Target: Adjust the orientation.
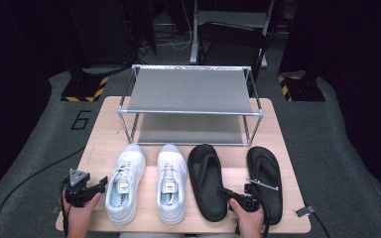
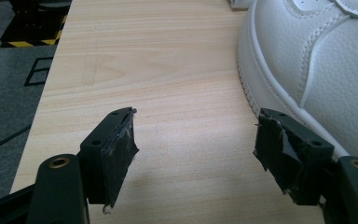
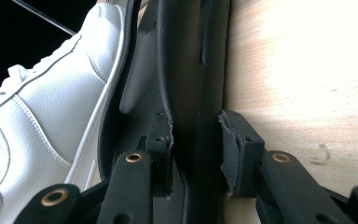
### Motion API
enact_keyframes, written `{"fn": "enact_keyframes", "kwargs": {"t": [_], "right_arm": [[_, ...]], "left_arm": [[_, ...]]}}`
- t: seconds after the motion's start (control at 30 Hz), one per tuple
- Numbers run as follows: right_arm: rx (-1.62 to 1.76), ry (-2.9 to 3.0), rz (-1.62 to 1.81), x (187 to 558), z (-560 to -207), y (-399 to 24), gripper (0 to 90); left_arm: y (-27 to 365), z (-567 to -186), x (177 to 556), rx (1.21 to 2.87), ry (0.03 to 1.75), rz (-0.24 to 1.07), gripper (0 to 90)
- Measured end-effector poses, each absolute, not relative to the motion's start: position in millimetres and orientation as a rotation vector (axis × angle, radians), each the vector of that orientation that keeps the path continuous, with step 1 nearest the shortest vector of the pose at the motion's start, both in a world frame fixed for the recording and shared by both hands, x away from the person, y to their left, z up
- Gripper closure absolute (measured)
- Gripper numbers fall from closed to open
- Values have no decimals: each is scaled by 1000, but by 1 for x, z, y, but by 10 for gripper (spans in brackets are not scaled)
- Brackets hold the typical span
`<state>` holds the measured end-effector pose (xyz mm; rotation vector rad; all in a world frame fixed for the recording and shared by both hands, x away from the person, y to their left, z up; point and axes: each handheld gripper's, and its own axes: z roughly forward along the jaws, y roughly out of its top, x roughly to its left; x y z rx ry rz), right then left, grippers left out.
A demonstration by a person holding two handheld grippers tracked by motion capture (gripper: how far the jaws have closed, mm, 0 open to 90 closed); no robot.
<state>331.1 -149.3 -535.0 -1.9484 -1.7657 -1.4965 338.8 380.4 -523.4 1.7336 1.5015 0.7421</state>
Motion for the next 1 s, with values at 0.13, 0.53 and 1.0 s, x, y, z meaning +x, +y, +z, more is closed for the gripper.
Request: {"fn": "enact_keyframes", "kwargs": {"t": [0.13,0.53,1.0], "right_arm": [[-1955,-1748,-1503,330,-534,-151,662],[-1984,-1739,-1556,334,-522,-155,661],[-2010,-1741,-1597,357,-503,-152,661]], "left_arm": [[380,-523,339,1734,1501,742,284],[379,-524,340,1730,1502,736,284],[380,-524,341,1722,1491,746,284]]}}
